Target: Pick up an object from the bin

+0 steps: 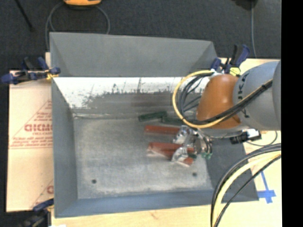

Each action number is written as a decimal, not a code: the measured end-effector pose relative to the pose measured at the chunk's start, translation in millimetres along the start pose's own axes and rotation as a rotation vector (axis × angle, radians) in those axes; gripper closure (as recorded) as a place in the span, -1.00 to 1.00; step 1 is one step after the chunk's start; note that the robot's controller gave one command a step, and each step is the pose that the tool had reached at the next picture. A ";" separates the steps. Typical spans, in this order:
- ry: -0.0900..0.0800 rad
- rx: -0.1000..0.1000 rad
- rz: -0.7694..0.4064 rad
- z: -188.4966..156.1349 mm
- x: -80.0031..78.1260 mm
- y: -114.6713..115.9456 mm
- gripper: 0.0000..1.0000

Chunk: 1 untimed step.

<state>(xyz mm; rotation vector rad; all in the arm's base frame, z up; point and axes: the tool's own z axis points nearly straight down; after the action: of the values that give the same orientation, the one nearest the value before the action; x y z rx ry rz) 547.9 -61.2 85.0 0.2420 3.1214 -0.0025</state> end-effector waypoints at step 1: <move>0.004 0.000 -0.001 -2.1 1.0 -0.1 1.00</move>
Offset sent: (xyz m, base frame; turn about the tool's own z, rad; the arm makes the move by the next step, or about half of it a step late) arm -0.0002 -0.0001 0.0498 0.0000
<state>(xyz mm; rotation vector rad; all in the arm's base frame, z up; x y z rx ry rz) 546.9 -61.2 87.1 0.2406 3.1251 -0.0026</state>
